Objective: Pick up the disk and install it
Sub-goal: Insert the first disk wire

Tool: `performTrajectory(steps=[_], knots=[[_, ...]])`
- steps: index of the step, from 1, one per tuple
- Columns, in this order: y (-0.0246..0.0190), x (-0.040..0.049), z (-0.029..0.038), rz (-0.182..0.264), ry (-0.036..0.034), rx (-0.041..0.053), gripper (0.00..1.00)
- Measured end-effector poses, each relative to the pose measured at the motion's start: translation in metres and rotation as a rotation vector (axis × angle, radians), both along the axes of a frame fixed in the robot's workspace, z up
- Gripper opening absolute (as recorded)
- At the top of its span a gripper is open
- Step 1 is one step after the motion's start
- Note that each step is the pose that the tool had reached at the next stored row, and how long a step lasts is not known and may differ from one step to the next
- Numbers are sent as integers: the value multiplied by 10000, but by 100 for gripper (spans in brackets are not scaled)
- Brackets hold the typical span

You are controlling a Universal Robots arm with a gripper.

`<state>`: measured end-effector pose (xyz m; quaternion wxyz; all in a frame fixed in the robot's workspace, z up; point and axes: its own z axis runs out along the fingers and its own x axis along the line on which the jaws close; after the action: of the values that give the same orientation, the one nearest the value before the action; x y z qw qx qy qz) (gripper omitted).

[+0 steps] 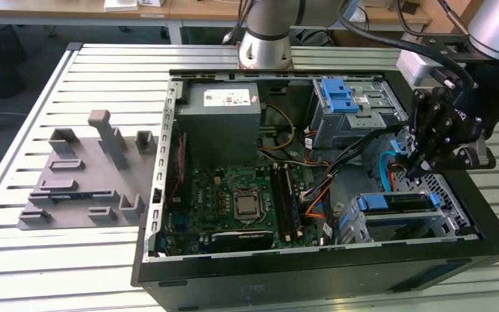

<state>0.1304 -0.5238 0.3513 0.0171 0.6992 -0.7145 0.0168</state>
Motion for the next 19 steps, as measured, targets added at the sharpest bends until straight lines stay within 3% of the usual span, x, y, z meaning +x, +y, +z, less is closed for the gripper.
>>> performTrajectory(steps=[3, 9, 13, 19], knots=[[-6, -1, -4, -32, 54, 186, 17], [-69, 0, -35, -66, 55, 211, 17], [-70, 0, -40, -71, 57, 210, 17], [-88, 1, -52, -107, 94, 300, 17]])
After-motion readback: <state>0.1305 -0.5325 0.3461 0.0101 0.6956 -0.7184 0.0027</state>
